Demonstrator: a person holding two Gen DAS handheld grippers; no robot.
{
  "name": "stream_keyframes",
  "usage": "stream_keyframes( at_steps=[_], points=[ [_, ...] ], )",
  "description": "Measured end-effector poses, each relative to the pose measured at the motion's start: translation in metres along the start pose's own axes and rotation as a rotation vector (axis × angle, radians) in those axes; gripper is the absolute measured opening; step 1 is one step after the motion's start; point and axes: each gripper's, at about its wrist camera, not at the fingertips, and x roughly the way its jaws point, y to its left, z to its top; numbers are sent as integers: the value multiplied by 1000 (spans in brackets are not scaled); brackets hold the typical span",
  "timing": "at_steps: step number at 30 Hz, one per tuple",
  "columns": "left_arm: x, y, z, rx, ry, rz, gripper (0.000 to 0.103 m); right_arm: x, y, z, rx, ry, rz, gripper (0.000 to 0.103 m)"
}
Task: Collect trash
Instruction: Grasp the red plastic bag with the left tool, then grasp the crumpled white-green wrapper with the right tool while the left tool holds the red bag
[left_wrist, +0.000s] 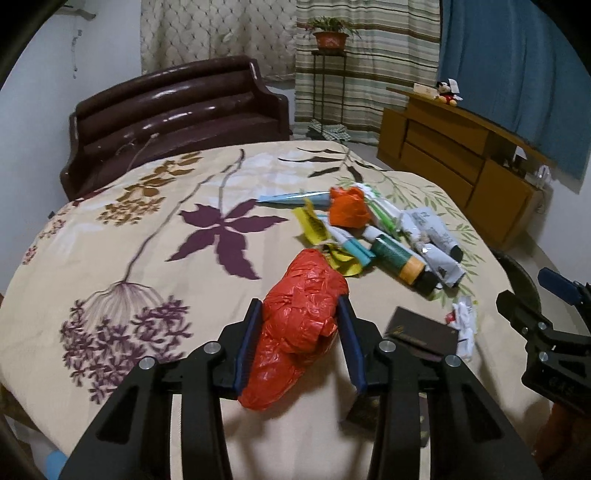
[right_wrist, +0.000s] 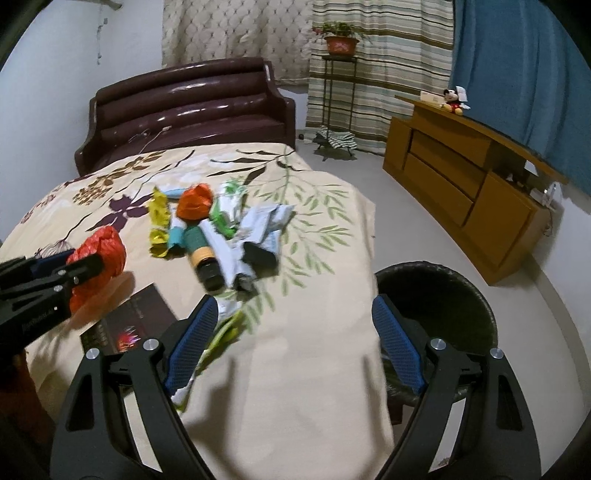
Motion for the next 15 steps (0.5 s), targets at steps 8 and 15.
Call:
stream_keyframes(
  at_steps=[8,15],
  points=[
    [-2,28,-7,-41,6,40,41,2,19,-8,-33,39,22,76],
    [-5,39,-12,-62,9,45,41,10,29,-16,-31,101,60,66]
  ],
)
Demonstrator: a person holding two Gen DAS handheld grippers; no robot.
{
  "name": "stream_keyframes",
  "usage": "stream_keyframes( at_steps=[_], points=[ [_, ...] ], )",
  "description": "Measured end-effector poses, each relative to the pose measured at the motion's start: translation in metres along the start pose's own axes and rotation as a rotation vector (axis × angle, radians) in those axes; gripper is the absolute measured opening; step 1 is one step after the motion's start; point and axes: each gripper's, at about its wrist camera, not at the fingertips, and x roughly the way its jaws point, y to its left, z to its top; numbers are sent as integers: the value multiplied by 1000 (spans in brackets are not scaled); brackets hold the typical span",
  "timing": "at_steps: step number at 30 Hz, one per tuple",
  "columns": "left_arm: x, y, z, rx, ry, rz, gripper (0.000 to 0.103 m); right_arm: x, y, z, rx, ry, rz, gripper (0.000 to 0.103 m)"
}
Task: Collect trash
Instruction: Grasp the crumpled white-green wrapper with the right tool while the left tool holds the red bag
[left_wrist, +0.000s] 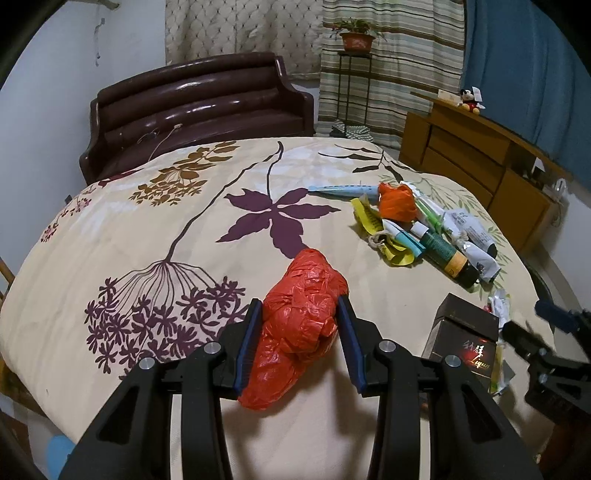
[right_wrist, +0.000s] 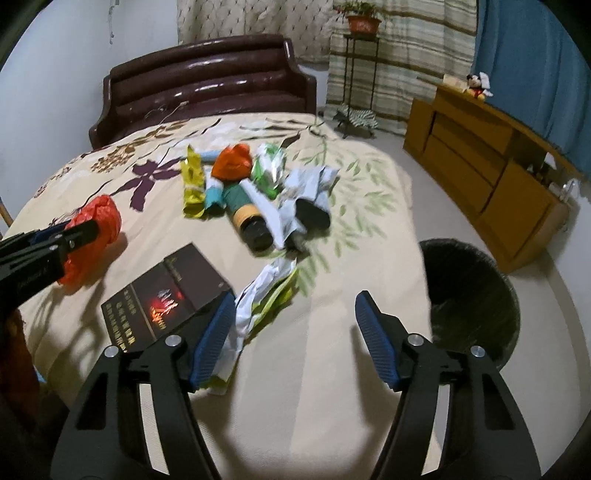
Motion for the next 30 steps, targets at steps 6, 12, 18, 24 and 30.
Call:
stream_keyframes(
  at_steps=[6,12,18,24,30],
  points=[
    [-1,2,-2,4,-2,-7,41,0,11,-3,-24,12,13,66],
    [-1,2,-2,3,-2,-6,41,4,18,-6,-41,20,23,62],
    [-1,3,-4,0,3,-7,41,1,13,-5,-49,19,5,47],
    [0,3,-4,-1,3,-8,41,-2,3,-6,-26,27,-21,47],
    [1,5,-4,6,-7,0,41,0,2,-3,16,36,2,48]
  ],
)
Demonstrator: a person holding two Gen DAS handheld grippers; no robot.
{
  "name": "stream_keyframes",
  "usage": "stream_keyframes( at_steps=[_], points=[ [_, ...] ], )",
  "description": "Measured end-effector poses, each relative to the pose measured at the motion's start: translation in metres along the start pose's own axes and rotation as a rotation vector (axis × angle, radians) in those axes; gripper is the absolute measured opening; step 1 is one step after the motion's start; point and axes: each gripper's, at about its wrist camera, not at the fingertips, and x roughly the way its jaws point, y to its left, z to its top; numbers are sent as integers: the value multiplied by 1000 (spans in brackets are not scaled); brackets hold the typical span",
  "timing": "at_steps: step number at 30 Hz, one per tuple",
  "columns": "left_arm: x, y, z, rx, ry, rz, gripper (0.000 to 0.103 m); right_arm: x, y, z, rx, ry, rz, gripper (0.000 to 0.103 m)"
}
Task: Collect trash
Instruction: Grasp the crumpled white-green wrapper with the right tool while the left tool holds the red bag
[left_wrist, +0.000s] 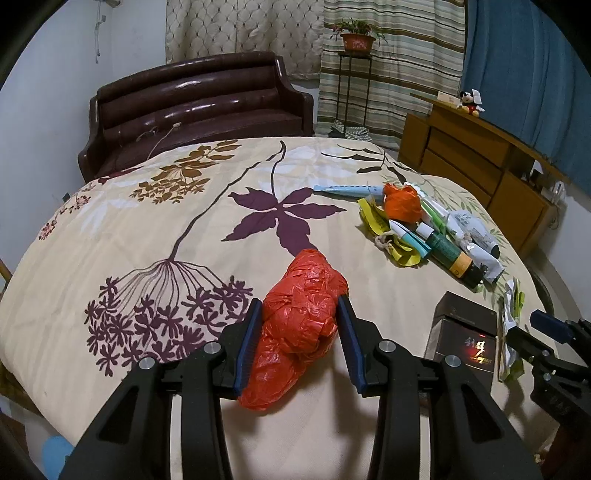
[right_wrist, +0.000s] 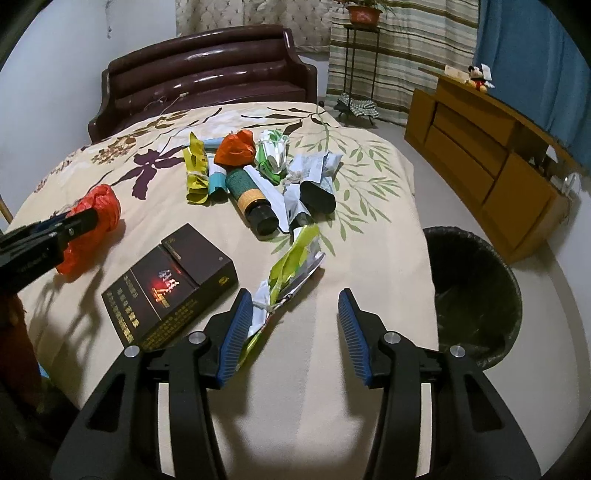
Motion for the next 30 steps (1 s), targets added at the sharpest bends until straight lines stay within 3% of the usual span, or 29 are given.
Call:
stream_keyframes(
  at_steps=[13,15,20,30],
  points=[
    [5,8,1,-5,4,-12,41,18,15,7,11,28,3,49],
    [5,8,1,-4,2,-11,41,18,16,6,0,25,-5,47],
    [7,8,1,-5,1,-16,41,18,8,5,8,23,4,26],
    [3,-6,2,1,-13,-38,41,7,-3,3,-17,-8,1,20]
  ],
)
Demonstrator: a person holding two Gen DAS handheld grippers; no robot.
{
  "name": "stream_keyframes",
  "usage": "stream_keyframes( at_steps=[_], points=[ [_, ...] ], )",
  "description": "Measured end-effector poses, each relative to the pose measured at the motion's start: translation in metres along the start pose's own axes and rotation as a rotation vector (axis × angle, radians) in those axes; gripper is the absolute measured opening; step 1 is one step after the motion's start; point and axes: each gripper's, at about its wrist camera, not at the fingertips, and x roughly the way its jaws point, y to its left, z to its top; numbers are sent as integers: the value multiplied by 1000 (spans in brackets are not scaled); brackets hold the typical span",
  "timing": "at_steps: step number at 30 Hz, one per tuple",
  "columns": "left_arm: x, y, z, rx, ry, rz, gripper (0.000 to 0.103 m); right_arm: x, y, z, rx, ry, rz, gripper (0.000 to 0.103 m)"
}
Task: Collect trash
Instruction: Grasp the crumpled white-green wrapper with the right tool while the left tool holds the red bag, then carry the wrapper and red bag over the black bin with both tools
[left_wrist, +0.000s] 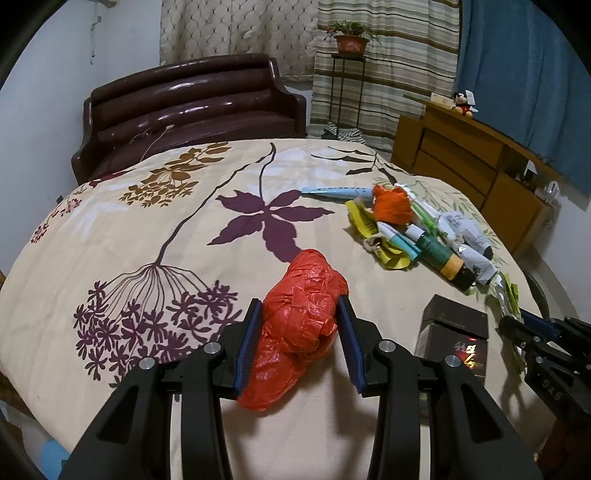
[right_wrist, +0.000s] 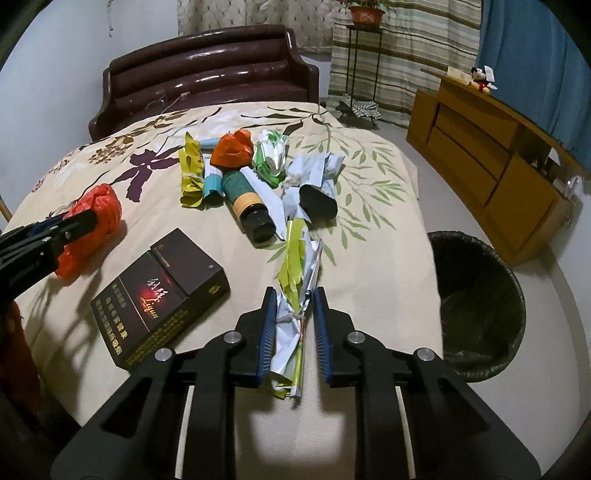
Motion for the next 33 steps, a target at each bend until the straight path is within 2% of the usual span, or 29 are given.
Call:
stream_keyframes(
  at_steps=[14,17,25,33],
  points=[
    [-25,-35,16,-2,-80,-49,41,-28,-29,6,24,-87,5,20],
    [-28,-48,21,0,-98,-84,41,-32,-43,9,45,-108,-12,20],
    [-23,-105,30,73,-113,-143,41,-43,-96,14,128,-166,-92,20],
    [-6,-161,38,133,-104,-209,41,-40,-147,13,203,-179,-162,20]
  ],
)
